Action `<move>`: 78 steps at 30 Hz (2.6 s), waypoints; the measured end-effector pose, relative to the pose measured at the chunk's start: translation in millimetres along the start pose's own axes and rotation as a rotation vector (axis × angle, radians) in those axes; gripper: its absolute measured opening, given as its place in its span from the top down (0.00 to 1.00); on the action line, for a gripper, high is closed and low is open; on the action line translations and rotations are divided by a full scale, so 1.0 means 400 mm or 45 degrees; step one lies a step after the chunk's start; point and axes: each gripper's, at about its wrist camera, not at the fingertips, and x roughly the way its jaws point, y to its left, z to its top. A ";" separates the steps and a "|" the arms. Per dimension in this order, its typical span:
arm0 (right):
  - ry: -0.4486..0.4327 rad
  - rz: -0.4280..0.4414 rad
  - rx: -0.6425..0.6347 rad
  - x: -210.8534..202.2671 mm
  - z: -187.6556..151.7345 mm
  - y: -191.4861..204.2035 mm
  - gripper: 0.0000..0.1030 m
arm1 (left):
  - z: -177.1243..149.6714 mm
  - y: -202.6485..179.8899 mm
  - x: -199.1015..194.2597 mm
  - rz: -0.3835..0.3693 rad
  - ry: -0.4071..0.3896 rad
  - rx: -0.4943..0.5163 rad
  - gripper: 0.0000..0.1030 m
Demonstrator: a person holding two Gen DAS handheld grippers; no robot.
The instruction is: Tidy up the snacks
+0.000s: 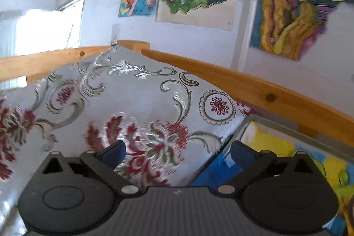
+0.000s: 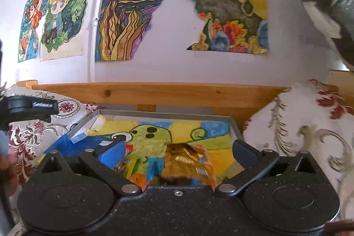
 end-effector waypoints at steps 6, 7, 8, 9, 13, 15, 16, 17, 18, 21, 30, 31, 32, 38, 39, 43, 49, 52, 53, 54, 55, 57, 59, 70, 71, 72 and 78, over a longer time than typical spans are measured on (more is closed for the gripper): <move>0.013 -0.027 -0.023 -0.135 -0.022 0.009 0.01 | -0.043 0.090 -0.122 -0.119 -0.030 0.108 0.00; 0.012 -0.025 -0.030 -0.159 -0.027 0.010 0.01 | -0.049 0.104 -0.139 -0.127 -0.031 0.118 0.00; 0.011 -0.026 -0.039 -0.183 -0.032 0.012 0.01 | -0.060 0.121 -0.159 -0.139 -0.032 0.130 0.00; 0.012 -0.027 -0.048 -0.202 -0.036 0.016 0.01 | -0.070 0.138 -0.177 -0.151 -0.033 0.142 0.00; 0.020 -0.024 -0.067 -0.281 -0.051 0.027 0.01 | -0.103 0.195 -0.243 -0.193 -0.037 0.193 0.00; 0.030 -0.020 -0.073 -0.319 -0.061 0.033 0.01 | -0.121 0.214 -0.276 -0.213 -0.043 0.230 0.00; 0.035 -0.017 -0.075 -0.336 -0.066 0.037 0.01 | -0.130 0.224 -0.290 -0.223 -0.047 0.245 0.00; 0.043 -0.013 -0.076 -0.353 -0.072 0.040 0.01 | -0.139 0.235 -0.308 -0.238 -0.049 0.258 0.00; 0.054 -0.009 -0.079 -0.370 -0.079 0.043 0.01 | -0.147 0.244 -0.323 -0.254 -0.050 0.269 0.00; 0.092 -0.005 -0.070 -0.423 -0.101 0.049 0.01 | -0.174 0.274 -0.370 -0.307 -0.057 0.314 0.00; 0.162 -0.010 -0.006 -0.540 -0.155 0.041 0.01 | -0.246 0.351 -0.463 -0.482 -0.057 0.477 0.00; 0.168 -0.015 0.004 -0.547 -0.158 0.040 0.01 | -0.248 0.357 -0.464 -0.482 -0.049 0.482 0.00; 0.174 -0.020 0.012 -0.551 -0.160 0.038 0.01 | -0.250 0.363 -0.466 -0.480 -0.040 0.486 0.00; 0.215 -0.016 0.025 -0.564 -0.180 0.041 0.01 | -0.257 0.394 -0.469 -0.468 -0.009 0.498 0.00; 0.216 -0.014 0.022 -0.564 -0.181 0.043 0.01 | -0.258 0.397 -0.468 -0.467 -0.003 0.499 0.00; 0.224 0.001 0.005 -0.559 -0.187 0.048 0.01 | -0.263 0.406 -0.463 -0.468 0.022 0.503 0.00; 0.240 0.021 -0.009 -0.553 -0.193 0.054 0.01 | -0.274 0.408 -0.459 -0.458 0.045 0.516 0.00; 0.247 0.030 -0.017 -0.550 -0.195 0.057 0.01 | -0.276 0.407 -0.458 -0.455 0.049 0.524 0.00; 0.248 0.032 -0.019 -0.550 -0.196 0.058 0.01 | -0.277 0.407 -0.457 -0.454 0.050 0.526 0.00; 0.249 0.036 -0.021 -0.550 -0.196 0.059 0.01 | -0.277 0.407 -0.457 -0.453 0.051 0.527 0.00; 0.250 0.038 -0.022 -0.550 -0.197 0.060 0.01 | -0.277 0.407 -0.456 -0.452 0.050 0.528 0.00; 0.251 0.042 -0.024 -0.549 -0.197 0.059 0.01 | -0.278 0.407 -0.457 -0.452 0.047 0.528 0.00; 0.254 0.044 -0.024 -0.548 -0.197 0.059 0.01 | -0.278 0.408 -0.457 -0.454 0.045 0.526 0.00; 0.266 0.057 -0.041 -0.545 -0.201 0.064 0.01 | -0.276 0.413 -0.453 -0.453 0.059 0.513 0.00; 0.268 0.058 -0.044 -0.545 -0.202 0.065 0.01 | -0.276 0.414 -0.453 -0.450 0.059 0.513 0.00; 0.268 0.059 -0.046 -0.545 -0.202 0.067 0.01 | -0.276 0.415 -0.453 -0.449 0.060 0.510 0.00; 0.275 0.058 -0.054 -0.543 -0.203 0.068 0.01 | -0.276 0.418 -0.458 -0.455 0.038 0.513 0.00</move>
